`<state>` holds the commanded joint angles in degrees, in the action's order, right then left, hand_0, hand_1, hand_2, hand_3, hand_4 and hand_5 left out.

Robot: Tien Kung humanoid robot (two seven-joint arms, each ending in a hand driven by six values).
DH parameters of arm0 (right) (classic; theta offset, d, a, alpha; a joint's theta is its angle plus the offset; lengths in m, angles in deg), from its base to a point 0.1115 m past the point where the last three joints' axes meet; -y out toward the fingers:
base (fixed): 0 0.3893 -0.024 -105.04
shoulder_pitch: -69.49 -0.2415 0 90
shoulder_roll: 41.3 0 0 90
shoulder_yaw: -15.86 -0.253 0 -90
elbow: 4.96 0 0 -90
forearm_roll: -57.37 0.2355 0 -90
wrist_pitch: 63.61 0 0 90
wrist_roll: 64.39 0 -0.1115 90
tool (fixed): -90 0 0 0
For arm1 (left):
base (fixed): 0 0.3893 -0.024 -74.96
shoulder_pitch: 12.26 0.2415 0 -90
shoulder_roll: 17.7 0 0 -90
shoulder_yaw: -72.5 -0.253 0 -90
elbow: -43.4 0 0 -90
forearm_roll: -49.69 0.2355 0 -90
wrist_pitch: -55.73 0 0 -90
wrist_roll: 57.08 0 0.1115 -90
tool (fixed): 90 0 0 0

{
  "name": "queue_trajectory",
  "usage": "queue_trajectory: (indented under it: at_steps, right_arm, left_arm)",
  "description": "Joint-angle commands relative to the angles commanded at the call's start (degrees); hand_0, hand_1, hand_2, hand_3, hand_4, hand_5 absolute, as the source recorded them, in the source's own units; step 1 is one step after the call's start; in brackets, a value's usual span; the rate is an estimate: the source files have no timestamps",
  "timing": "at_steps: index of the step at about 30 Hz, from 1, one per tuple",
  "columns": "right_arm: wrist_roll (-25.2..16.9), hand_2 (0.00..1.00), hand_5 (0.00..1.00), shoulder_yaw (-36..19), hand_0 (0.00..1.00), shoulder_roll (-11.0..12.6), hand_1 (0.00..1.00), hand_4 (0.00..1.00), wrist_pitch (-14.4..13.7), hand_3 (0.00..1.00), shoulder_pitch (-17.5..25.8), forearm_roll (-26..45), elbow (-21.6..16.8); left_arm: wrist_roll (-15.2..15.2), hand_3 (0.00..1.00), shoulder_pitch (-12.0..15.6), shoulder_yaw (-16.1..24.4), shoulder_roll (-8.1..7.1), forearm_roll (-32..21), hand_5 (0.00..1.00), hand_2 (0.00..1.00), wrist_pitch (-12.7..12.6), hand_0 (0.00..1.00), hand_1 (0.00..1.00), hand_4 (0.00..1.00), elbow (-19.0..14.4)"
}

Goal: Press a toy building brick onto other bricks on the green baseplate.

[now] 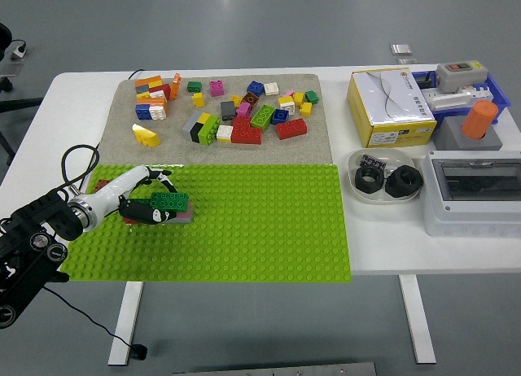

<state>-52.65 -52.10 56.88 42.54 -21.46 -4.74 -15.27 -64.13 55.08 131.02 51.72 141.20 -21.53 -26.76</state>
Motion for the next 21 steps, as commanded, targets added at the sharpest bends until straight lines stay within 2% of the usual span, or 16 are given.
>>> queue_trajectory:
  at_steps: [21]
  right_arm:
    - [0.1,0.631,0.998,0.03,0.688,-0.01,0.658,0.635,0.03,0.87,0.0,0.04,0.0]
  left_arm:
    - [0.25,0.572,0.12,0.09,-0.17,0.29,0.002,0.943,0.49,0.954,0.963,0.572,0.06]
